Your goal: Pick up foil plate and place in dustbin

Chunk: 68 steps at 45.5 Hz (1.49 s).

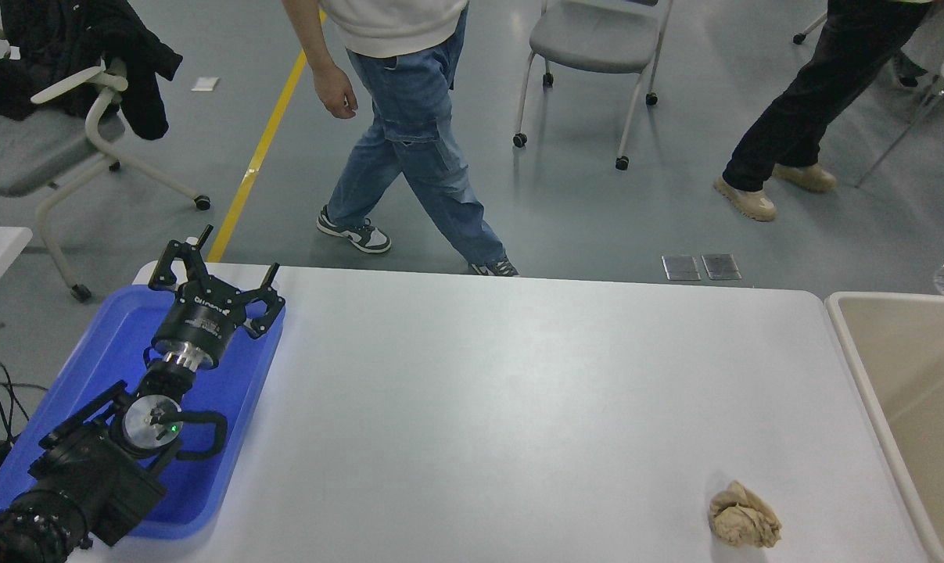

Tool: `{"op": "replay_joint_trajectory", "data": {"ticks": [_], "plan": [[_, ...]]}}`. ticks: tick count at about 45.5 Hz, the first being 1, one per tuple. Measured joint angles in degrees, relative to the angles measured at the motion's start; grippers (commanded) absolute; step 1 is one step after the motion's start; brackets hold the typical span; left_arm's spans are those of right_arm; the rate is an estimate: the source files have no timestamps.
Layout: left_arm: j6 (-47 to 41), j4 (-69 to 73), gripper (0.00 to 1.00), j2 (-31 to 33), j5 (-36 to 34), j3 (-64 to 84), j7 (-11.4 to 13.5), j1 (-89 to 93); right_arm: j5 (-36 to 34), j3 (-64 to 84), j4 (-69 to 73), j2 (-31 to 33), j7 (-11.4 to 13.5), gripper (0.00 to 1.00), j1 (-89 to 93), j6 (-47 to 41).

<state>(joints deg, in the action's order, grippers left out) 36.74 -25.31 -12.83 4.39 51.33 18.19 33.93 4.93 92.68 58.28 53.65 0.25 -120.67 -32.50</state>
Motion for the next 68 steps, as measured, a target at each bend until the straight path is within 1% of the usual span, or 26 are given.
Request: {"op": "replay_joint_trajectory", "data": {"ticks": [6, 10, 19, 25, 33, 35, 45, 49, 68], "plan": [[0.0, 0.0, 1.0, 0.0, 0.0, 0.0, 0.0, 0.0, -0.1, -8.5, -7.2, 1.6, 0.0, 0.0, 13.5, 6.3], [0.0, 0.0, 1.0, 0.0, 0.0, 0.0, 0.0, 0.0, -0.1, -16.8, -11.8, 2.3, 0.0, 0.0, 24.0, 11.3], [0.0, 0.0, 1.0, 0.0, 0.0, 0.0, 0.0, 0.0, 0.2, -33.5, -20.8, 2.4, 0.1, 0.0, 44.4, 18.3], [0.0, 0.0, 1.0, 0.0, 0.0, 0.0, 0.0, 0.0, 0.1, -42.1, -28.4, -1.5, 0.2, 0.0, 56.6, 22.0], [0.0, 0.0, 1.0, 0.0, 0.0, 0.0, 0.0, 0.0, -0.3, -51.3, -38.8, -8.5, 0.4, 0.0, 70.3, 26.2], [0.0, 0.0, 1.0, 0.0, 0.0, 0.0, 0.0, 0.0, -0.4, -53.2, -41.1, -11.0, 0.3, 0.0, 72.7, 26.8], [0.0, 0.0, 1.0, 0.0, 0.0, 0.0, 0.0, 0.0, -0.4, -59.3, -49.1, -17.5, 0.6, 0.0, 81.0, 29.4], [0.0, 0.0, 1.0, 0.0, 0.0, 0.0, 0.0, 0.0, -0.4, -60.6, -50.7, -19.4, 1.2, 0.0, 83.1, 30.7], [0.0, 0.0, 1.0, 0.0, 0.0, 0.0, 0.0, 0.0, -0.5, -63.5, -53.1, -22.6, 3.7, 0.0, 86.5, 35.6]]}}
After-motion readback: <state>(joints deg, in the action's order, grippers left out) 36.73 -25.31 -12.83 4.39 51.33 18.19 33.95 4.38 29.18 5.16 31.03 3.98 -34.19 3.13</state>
